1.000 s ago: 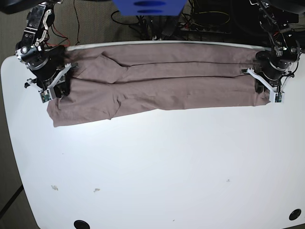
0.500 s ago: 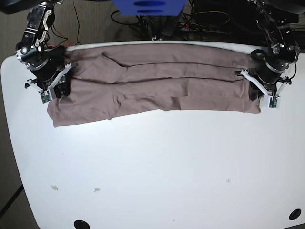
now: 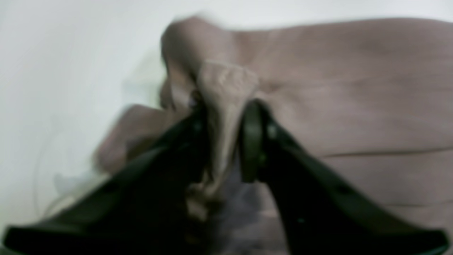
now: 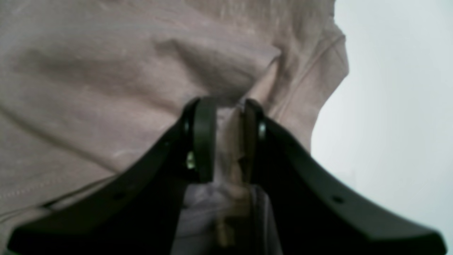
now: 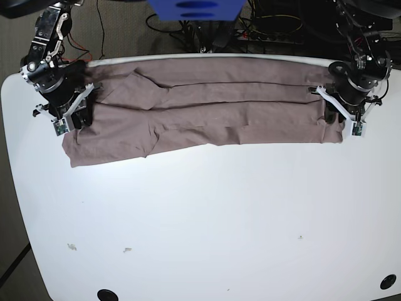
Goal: Fold the T-shirt properly
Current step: 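Open the left gripper and release the strip end, then move the left gripper inward along the strip and pinch the fabric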
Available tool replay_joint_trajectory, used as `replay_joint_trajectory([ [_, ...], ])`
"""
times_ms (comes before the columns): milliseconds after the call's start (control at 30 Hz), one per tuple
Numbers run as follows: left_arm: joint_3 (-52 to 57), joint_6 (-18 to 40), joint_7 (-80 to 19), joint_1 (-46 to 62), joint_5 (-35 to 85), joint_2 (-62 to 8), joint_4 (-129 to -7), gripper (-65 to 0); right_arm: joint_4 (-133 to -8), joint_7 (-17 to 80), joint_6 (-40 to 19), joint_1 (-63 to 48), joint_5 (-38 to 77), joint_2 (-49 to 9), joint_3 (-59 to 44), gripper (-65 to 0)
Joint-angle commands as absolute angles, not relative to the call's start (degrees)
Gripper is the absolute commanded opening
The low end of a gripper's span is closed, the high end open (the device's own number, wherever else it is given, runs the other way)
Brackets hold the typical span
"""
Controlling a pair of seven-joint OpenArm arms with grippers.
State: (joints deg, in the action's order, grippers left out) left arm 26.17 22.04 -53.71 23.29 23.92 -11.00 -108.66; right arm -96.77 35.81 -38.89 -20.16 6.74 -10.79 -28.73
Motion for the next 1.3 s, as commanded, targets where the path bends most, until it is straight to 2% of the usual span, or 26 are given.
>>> replay_joint_trajectory([
  [0,26.39,21.81,-52.81,23.42,24.28,-11.57,-108.03,-41.7,-97.0,37.96,-39.37,-20.42,5.71,-11.12,-28.67,-51.4],
  [67,25.88,21.84,-52.72,23.44,24.45,-11.06,-107.96,-42.1,-97.15,37.9,-39.22,-20.48,5.73,-11.15,-28.75,-51.3],
  [200,22.48,21.76,-54.2,24.29,25.75,-7.21,-111.91,-57.7,-97.16,37.74,-38.59,-20.35,5.87,-11.38,-28.7,-51.6],
  [333,20.07,22.04,-54.08,24.74,25.77,-5.38,-113.78,-62.6,-97.15,37.69,-38.57,-20.4,5.91,-11.39,-28.66,-51.7],
  [533,13.47,22.39,-52.48,25.59,25.09,-2.48,-115.83,-65.0,-97.17,37.61,-38.77,-20.33,6.15,-11.38,-28.62,-51.6],
  [800,6.03,22.35,-51.07,26.5,25.18,-3.06,-114.91,-65.0,-97.06,37.57,-38.95,-20.26,6.27,-11.37,-28.5,-51.7],
  [933,2.22,22.06,-50.03,26.06,25.26,-9.19,-111.76,-65.0,-96.91,37.15,-38.88,-20.32,6.4,-11.56,-28.65,-51.8],
  [1267,7.42,23.22,-51.43,21.23,25.48,-16.47,-104.92,-64.9,-97.06,36.77,-38.88,-20.16,6.67,-11.57,-28.61,-51.8],
])
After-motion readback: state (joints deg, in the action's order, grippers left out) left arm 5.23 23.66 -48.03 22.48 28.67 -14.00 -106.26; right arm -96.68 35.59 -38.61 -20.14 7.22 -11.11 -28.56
